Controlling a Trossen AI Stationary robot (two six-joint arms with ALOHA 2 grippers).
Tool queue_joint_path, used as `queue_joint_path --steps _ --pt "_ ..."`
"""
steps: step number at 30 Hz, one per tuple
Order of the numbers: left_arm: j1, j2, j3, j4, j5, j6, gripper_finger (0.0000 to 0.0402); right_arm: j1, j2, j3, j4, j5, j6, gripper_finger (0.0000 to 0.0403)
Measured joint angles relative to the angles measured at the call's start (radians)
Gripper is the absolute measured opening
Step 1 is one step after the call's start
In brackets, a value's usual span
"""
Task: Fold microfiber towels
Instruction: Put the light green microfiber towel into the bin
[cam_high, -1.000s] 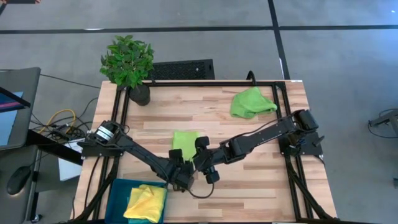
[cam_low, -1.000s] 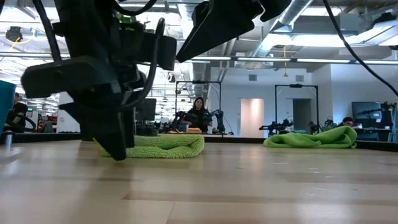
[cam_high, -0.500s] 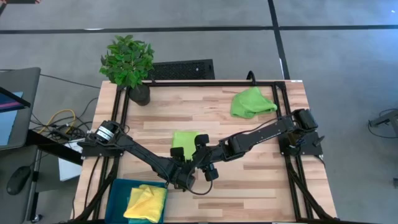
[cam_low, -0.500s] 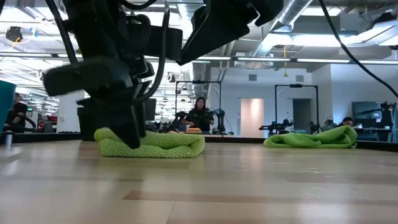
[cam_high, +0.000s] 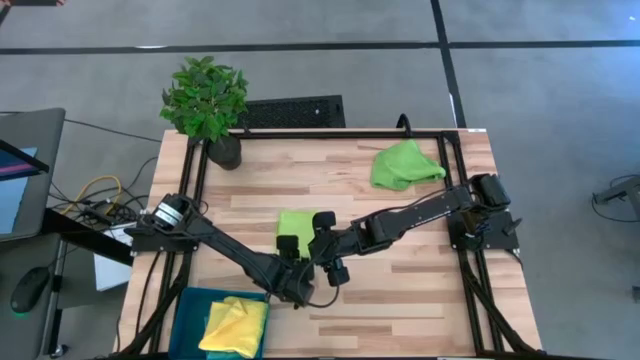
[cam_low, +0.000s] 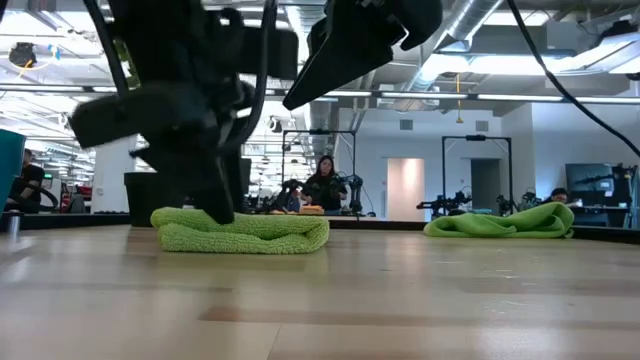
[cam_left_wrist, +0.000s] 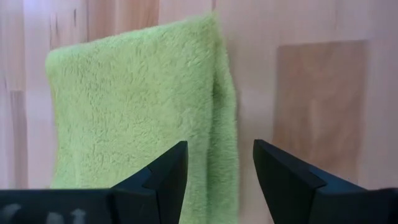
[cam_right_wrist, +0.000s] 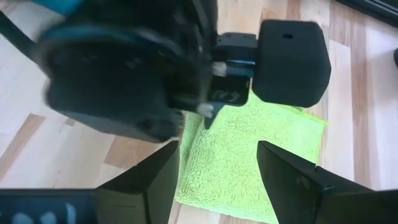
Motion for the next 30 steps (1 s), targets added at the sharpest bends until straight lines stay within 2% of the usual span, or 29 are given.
queue_joint_path --steps 5,14,24,27,30 --pt "0.014 0.0 -0.054 0.016 -0.002 0.0 0.0175 -0.001 0.0 0.0 -0.001 0.001 0.0 0.024" --pt "0.025 0.0 -0.056 0.023 0.011 -0.004 0.0175 0.0 0.0 0.0 -0.005 -0.001 0.0 0.024" --pt "0.021 0.083 -0.049 0.041 -0.024 -0.001 0.0172 0.0 0.0 -0.001 -0.012 -0.002 0.001 0.024" --pt "0.021 0.084 -0.045 0.005 -0.017 -0.042 0.0148 0.0 0.0 -0.001 -0.019 0.0 0.001 0.024" --pt "0.025 0.085 -0.041 -0.052 0.002 -0.071 0.0093 0.0 0.0 -0.001 -0.039 0.0 0.001 0.024"
